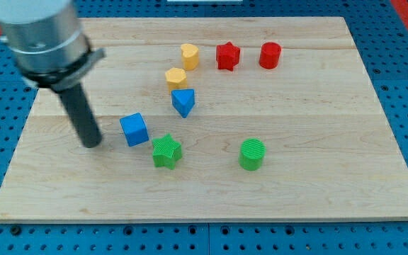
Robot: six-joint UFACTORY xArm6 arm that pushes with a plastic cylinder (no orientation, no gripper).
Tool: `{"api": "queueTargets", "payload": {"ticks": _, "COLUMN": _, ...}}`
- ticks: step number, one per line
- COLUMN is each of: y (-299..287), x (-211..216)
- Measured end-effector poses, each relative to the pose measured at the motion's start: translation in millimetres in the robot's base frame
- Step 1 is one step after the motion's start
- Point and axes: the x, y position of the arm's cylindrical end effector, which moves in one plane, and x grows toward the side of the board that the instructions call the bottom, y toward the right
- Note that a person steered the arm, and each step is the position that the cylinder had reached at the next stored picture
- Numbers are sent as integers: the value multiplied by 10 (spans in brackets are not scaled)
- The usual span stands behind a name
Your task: Push the blue cube into the green star
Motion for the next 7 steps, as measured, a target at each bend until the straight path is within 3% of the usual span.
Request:
{"api": "queueTargets", "payload": {"ticks": 1, "y": -186, "x": -378}}
{"api": "queueTargets", "payload": {"ticks": 2, "y": 139, "x": -638}}
{"api": "queueTargets", "payload": {"ticks": 4, "y": 1248, "x": 273}}
{"api": "queueTargets", "payload": {"ticks": 6, "y": 1457, "x": 734}}
{"api": "queueTargets", "payload": {"ticks": 7, "y": 1902, "x": 956}}
